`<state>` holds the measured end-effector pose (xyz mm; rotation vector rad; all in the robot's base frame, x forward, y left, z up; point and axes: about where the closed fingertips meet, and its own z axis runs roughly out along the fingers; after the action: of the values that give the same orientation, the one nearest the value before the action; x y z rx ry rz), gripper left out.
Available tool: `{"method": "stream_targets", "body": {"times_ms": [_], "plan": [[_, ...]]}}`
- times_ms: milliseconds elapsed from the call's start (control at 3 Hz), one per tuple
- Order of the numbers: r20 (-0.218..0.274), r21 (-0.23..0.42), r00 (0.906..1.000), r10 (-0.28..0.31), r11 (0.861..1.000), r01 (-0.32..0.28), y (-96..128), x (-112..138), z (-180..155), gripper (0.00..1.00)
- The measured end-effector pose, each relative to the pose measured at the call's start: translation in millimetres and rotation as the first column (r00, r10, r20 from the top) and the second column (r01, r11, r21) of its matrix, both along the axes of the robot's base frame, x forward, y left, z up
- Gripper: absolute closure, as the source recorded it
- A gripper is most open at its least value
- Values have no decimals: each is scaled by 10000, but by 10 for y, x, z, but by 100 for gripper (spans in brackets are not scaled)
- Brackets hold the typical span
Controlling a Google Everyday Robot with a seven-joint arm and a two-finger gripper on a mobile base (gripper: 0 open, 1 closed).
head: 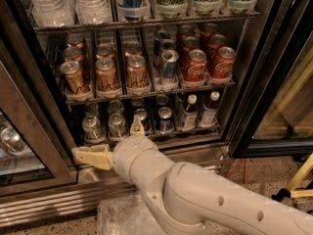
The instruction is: Pick orange can from middle shelf of fridge
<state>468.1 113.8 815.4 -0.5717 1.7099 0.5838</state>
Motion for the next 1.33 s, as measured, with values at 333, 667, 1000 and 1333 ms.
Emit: {"method": "stream_targets", "body": {"times_ms": [333,667,1000,1333], "plan": [[220,-57,9977,-647,9979,648,39,168,-92,0],[805,85,9882,-1306,9914,1303,61,249,-93,0],[1387,178,9729,-1849,9827,1842,29,342,-26,0],[1983,150,9513,-2359,9712,2377,-58,414,104,0]]}}
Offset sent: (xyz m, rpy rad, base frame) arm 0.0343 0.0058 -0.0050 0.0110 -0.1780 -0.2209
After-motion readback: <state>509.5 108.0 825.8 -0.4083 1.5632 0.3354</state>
